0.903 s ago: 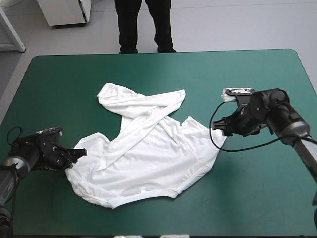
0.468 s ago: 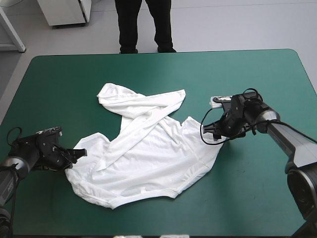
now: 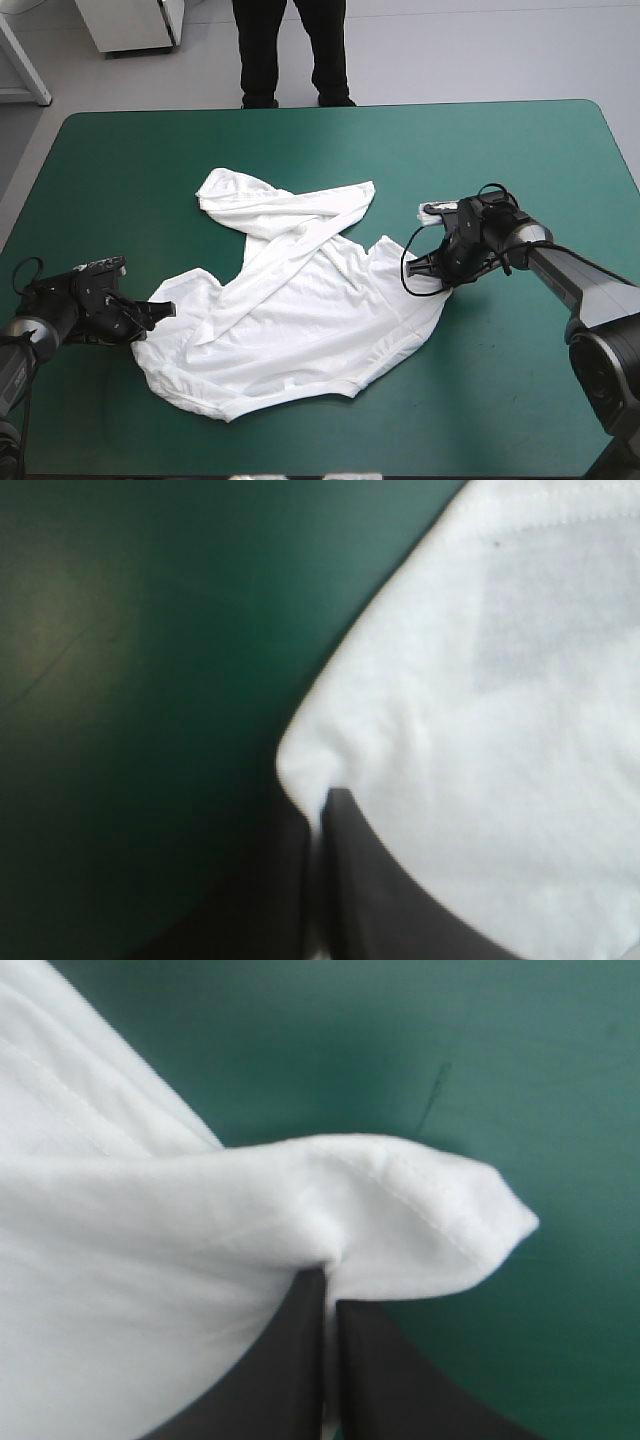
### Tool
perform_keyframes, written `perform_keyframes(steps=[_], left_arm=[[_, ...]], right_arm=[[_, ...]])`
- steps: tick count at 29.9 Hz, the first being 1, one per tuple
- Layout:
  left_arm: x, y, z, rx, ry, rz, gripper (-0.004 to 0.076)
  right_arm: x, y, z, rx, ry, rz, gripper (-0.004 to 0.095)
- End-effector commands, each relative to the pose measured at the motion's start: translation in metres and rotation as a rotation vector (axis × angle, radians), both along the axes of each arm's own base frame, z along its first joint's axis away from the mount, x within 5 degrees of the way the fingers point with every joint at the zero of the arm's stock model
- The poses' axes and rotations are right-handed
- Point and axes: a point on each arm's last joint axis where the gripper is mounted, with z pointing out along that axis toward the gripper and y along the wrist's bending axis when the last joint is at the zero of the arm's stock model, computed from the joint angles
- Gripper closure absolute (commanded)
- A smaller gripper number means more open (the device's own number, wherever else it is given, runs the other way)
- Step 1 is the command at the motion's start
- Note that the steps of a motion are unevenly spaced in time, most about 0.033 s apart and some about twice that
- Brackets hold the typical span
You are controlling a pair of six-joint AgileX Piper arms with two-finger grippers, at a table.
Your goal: Fold the cloth
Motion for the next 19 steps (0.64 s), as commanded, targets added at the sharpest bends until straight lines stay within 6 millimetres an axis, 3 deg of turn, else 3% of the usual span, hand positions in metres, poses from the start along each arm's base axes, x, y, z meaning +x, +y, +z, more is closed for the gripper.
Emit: perform_keyframes(steps=[1, 5, 9, 14, 19], left_arm=[[-0.009, -0.009, 0.011, -0.078, 0.080, -0.005, 0.0734], [-0.011, -0.010, 0.060, -0.073, -0.037, -0.025, 0.0734], [-0.021, -0.015, 0.124, -0.077, -0.208, -0.047, 0.0734], [-0.042, -0.025, 0.210, -0.109, -0.481, -0.079, 0.0734], [-0.065, -0.033, 0.279, -0.109, -0.673, -0.152, 0.0734]], right_arm=[[-0.010, 0.000, 0.022, 0.012, -0.032, 0.027, 0.0925], [-0.024, -0.007, 0.071, 0.023, -0.168, 0.036, 0.0925], [-0.047, -0.015, 0.131, 0.058, -0.328, 0.036, 0.0925], [-0.087, -0.028, 0.211, 0.119, -0.535, 0.032, 0.0925], [-0.129, -0.043, 0.278, 0.138, -0.701, 0.041, 0.0925]])
